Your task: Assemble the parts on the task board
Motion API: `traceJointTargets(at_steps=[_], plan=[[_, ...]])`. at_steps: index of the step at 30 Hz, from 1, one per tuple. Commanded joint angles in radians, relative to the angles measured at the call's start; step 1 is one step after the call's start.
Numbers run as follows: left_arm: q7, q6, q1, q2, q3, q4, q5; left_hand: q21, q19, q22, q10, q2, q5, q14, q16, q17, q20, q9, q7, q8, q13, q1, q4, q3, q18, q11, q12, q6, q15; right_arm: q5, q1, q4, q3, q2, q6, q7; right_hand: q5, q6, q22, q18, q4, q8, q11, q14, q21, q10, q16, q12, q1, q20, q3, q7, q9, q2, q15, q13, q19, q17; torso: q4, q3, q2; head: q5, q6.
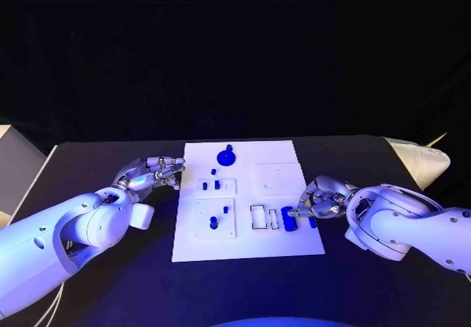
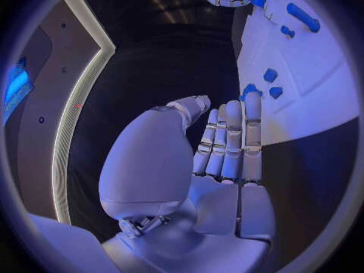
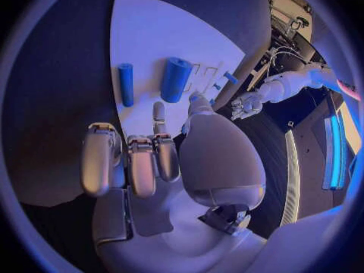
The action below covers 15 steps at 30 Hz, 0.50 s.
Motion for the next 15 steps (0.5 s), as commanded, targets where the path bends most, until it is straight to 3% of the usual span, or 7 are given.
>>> traceJointTargets(at_steps=[1, 7, 15], plan=[[0.008, -0.001, -0.001, -0.001, 0.001, 0.007, 0.003, -0.006, 0.004, -0.001, -0.004, 0.006, 0.001, 0.007, -0.005, -0.001, 0.0, -0.001, 0.005, 0.0, -0.001, 0.0, 0.008, 0.0, 0.016, 0.0, 0.006, 0.005, 0.001, -0.05, -0.009, 0.003, 0.0, 0.008, 0.037, -0.072, -0.01, 0.002, 0.051, -0.019, 0.0, 0.003, 0.001, 0.095, 0.005, 0.055, 0.006, 0.002, -0.014, -0.007, -0.008, -0.001, 0.002, -0.001, -0.003, 0.187, 0.048, 0.216, -0.0001, -0.0007, 0.002, -0.003, 0.0], [0.013, 0.0, -0.002, -0.003, 0.001, 0.011, 0.005, -0.006, 0.005, -0.002, -0.004, 0.005, 0.001, 0.008, -0.005, -0.001, 0.0, -0.001, 0.006, 0.0, -0.001, 0.0, 0.009, 0.0, 0.016, 0.0, 0.006, 0.004, 0.001, -0.085, -0.024, -0.001, -0.001, 0.028, 0.033, -0.091, -0.025, 0.001, 0.057, -0.02, 0.001, 0.005, 0.001, 0.095, 0.009, 0.054, 0.007, 0.0, -0.04, -0.006, -0.017, -0.001, 0.004, -0.005, -0.003, 0.187, 0.047, 0.218, 0.0023, -0.0003, 0.002, -0.004, -0.005], [0.015, 0.0, -0.002, -0.004, 0.001, 0.013, 0.006, -0.006, 0.005, -0.002, -0.004, 0.005, 0.001, 0.008, -0.005, -0.001, 0.0, -0.001, 0.006, 0.0, -0.001, 0.0, 0.009, 0.0, 0.016, 0.0, 0.006, 0.004, 0.001, -0.109, -0.043, -0.016, -0.001, 0.06, 0.024, -0.105, -0.032, 0.0, 0.058, -0.02, 0.001, 0.006, 0.001, 0.095, 0.01, 0.052, 0.007, -0.003, -0.058, -0.006, -0.02, -0.001, 0.006, -0.008, -0.002, 0.185, 0.046, 0.221, 0.0007, -0.0001, 0.002, -0.003, -0.007]])
